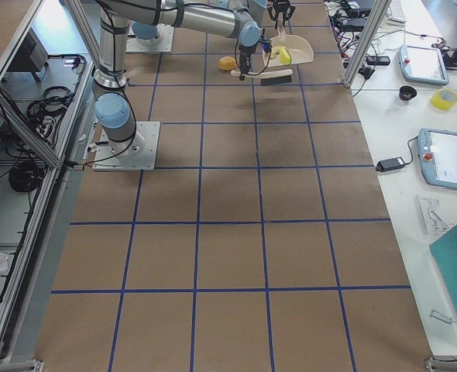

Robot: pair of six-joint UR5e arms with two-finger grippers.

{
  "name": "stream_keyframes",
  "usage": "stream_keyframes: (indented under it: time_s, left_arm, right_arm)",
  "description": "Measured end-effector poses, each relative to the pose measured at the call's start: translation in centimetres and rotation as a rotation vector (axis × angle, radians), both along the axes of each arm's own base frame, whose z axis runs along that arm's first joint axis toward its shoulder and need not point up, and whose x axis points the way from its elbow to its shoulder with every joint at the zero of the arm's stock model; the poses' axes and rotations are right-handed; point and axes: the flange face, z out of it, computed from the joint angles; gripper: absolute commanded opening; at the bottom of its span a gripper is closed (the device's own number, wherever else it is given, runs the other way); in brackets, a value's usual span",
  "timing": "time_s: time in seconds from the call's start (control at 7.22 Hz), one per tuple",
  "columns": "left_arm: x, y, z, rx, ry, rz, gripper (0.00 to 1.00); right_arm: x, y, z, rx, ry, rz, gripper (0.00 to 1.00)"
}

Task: Sweep and dump trash into bin
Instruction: 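Pull the dustpan back with the left gripper while the right gripper lifts the brush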

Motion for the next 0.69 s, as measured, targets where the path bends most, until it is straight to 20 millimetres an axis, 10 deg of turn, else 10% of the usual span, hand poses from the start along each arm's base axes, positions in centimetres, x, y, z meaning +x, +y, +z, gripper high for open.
stream_keyframes:
  time_s: [0.69]
  left_arm:
    - [-1.6, 0.0, 0.8, -0.026, 0.121, -0.006, 0.0]
  right_arm:
    - [0.3, 0.0, -1.9, 0.027, 0.0, -0.033, 0.07]
